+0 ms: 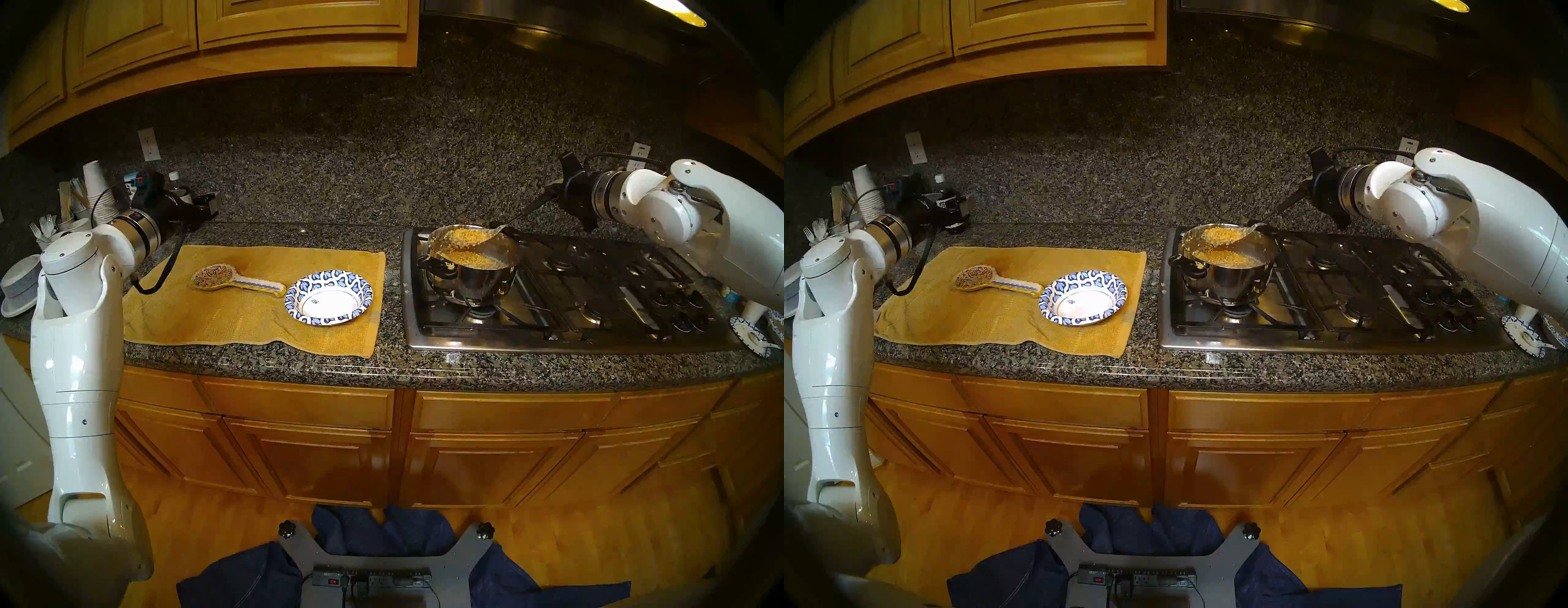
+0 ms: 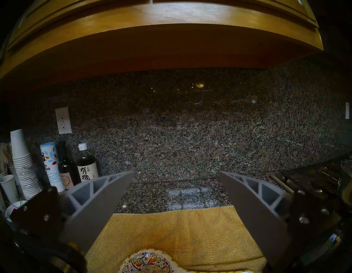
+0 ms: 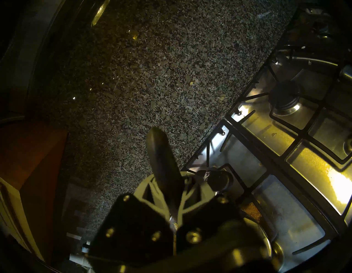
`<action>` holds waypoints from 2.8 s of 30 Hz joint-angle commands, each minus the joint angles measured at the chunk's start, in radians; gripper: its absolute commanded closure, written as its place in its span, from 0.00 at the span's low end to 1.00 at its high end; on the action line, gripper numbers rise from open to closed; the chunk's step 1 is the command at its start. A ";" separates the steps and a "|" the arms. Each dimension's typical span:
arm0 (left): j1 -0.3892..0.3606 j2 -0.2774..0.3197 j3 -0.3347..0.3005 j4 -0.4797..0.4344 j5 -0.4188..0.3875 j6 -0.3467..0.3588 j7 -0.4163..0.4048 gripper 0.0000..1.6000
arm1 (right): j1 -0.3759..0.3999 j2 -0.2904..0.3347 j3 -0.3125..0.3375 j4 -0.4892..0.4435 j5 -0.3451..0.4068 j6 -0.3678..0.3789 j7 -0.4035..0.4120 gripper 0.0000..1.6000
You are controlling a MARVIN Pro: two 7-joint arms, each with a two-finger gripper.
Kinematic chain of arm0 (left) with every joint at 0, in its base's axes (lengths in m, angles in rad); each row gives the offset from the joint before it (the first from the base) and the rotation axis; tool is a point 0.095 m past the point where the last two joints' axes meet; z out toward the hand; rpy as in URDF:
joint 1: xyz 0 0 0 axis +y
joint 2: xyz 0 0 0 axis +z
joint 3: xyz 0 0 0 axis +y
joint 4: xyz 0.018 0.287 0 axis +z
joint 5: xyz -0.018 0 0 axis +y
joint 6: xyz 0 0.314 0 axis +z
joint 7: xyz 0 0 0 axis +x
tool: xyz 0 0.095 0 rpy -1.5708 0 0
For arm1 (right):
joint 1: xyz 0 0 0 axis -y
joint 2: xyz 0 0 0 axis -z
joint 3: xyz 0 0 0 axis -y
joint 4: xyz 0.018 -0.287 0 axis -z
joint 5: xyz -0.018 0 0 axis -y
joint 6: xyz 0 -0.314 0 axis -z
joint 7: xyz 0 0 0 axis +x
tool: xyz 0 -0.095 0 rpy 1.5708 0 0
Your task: Scoop oatmeal into bowl
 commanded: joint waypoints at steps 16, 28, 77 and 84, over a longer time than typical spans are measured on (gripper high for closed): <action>-0.032 0.008 -0.003 -0.028 -0.005 -0.016 -0.001 0.00 | 0.056 0.022 0.047 -0.023 0.008 -0.005 0.011 1.00; -0.032 0.009 -0.003 -0.028 -0.006 -0.016 -0.001 0.00 | 0.064 0.014 0.056 -0.046 0.018 -0.005 0.007 1.00; -0.030 0.012 -0.001 -0.028 -0.010 -0.017 0.003 0.00 | -0.092 -0.554 0.141 0.074 0.139 -0.129 0.085 1.00; -0.030 0.012 -0.001 -0.028 -0.011 -0.018 0.003 0.00 | -0.083 -0.564 0.112 0.079 0.094 -0.153 0.081 1.00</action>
